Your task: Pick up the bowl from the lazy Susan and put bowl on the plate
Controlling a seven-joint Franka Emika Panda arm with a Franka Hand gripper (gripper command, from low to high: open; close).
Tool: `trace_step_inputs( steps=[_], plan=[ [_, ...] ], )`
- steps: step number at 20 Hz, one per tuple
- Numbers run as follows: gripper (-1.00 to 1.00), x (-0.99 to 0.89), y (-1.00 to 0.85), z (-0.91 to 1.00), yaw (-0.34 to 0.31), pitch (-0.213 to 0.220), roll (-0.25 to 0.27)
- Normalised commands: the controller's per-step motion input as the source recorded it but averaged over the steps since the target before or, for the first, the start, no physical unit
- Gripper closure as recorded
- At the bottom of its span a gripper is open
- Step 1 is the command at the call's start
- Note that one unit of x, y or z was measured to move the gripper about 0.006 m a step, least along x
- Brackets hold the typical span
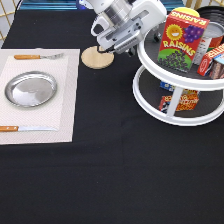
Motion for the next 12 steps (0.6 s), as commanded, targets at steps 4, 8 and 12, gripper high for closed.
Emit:
trace_step_inputs(
  steps=[4,8,12],
  plan=[
    [-1.0,0.63,-0.09,0.0,0.0,-0.079,0.012],
    [-1.0,0.77,0.0,0.0,0.007,-0.099,0.0],
    [-1.0,0.59,-0.03,0.02,0.029,-0.075,0.022]
  ],
)
